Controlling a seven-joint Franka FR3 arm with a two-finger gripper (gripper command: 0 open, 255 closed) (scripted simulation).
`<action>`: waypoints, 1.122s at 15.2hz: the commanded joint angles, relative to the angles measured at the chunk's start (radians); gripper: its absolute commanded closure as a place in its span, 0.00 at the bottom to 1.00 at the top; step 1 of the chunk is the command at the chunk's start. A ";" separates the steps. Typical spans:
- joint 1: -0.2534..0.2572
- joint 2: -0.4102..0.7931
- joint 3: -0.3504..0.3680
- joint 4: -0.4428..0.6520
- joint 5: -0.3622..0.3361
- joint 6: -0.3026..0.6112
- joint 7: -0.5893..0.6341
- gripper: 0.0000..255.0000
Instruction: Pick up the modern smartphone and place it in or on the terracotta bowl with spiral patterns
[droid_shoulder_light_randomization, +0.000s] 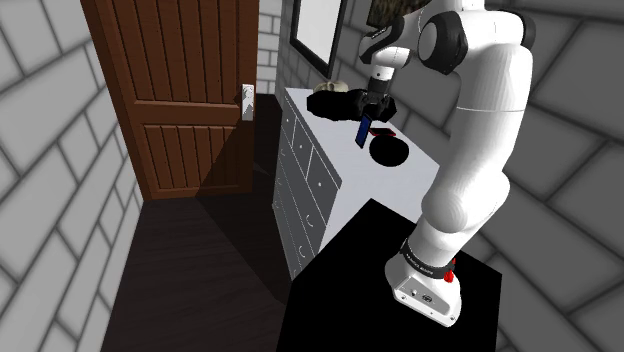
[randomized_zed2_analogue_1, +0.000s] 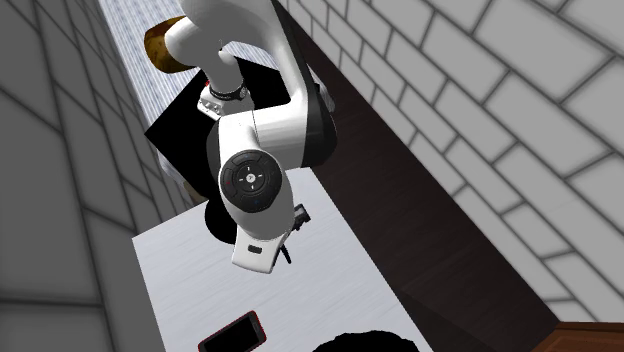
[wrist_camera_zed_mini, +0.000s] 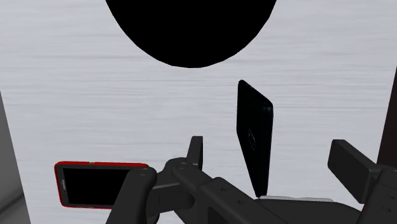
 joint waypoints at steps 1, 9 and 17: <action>0.000 0.000 0.000 0.000 0.000 0.001 0.000 0.00; 0.000 0.000 0.000 0.000 0.000 0.001 0.000 1.00; 0.001 -0.013 -0.003 0.024 -0.008 -0.034 0.005 1.00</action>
